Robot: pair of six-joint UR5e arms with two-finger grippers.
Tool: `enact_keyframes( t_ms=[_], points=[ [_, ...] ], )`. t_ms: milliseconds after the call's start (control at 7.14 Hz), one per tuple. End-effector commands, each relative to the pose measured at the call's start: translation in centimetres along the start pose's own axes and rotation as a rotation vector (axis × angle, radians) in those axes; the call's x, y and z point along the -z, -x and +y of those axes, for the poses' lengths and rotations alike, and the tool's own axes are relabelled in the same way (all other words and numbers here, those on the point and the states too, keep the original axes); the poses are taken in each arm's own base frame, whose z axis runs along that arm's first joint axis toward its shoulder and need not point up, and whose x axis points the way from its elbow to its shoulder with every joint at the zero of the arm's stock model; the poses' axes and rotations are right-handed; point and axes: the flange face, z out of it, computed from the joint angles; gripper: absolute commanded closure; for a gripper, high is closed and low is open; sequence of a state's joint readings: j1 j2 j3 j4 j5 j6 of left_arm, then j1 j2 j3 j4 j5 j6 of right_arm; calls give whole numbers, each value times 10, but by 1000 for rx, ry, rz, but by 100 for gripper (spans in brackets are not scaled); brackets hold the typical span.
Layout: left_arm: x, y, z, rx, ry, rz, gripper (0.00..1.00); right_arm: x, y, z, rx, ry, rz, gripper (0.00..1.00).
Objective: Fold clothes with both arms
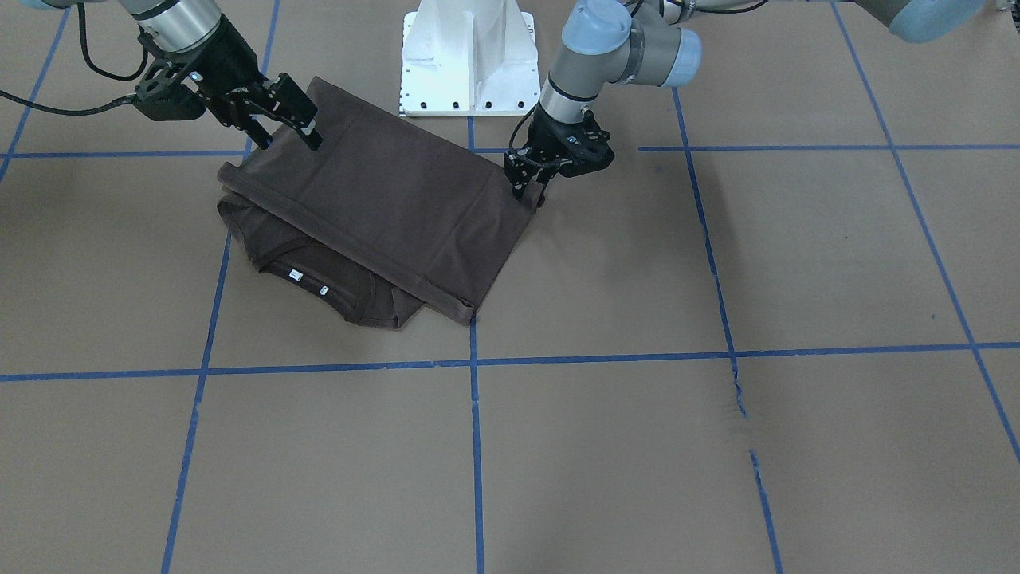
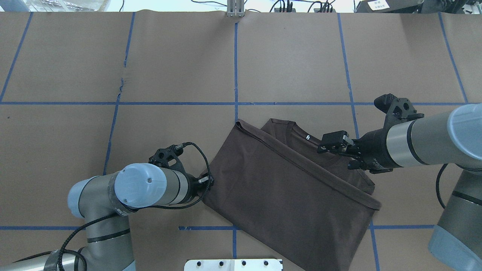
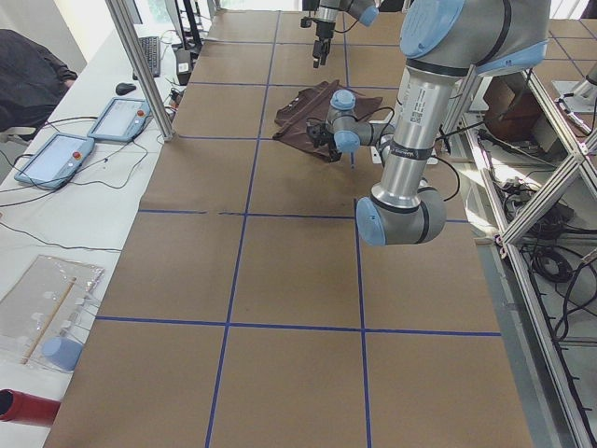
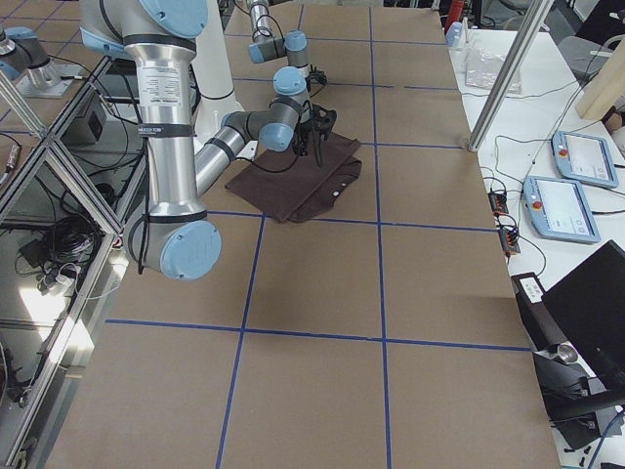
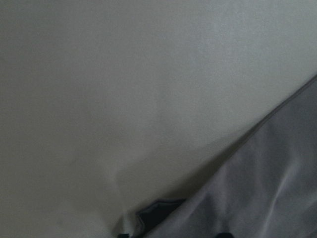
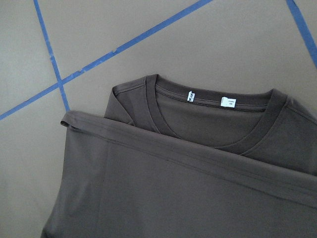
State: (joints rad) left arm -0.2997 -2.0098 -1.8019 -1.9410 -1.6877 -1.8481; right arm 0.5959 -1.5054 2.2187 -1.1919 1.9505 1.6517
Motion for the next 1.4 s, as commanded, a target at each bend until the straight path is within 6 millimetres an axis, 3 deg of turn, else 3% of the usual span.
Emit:
enact_keyframes(
  t_ms=[0,140,280,420,560,700,981,1121,1261],
  points=[
    [12,-6,-2,-10,6,22,100,0,-1,-1,-2,0,1,0],
    [27,-12,-12,-4,-8,45,100,1,-1,-1,-3,0,1,0],
    [38,-17,-43,4,-53,55,100,1,-1,-1,-3,0,2,0],
    [38,-16,-87,-32,-111,37,100,1,-1,-2,-4,-3,2,0],
    [24,-8,-145,-56,-185,-14,100,1,-1,-2,-3,-5,-1,0],
    [15,-15,-207,-87,-257,-58,100,1,0,-3,-3,-9,-2,0],
    [4,-72,-307,-160,-354,-88,100,0,-1,-4,-2,-18,0,0],
    [-6,-84,-333,-230,-383,-56,100,0,-1,-9,-9,-20,1,0],
    [-13,-111,-346,-277,-433,-16,100,-4,3,-13,-11,-24,0,0]
  ],
)
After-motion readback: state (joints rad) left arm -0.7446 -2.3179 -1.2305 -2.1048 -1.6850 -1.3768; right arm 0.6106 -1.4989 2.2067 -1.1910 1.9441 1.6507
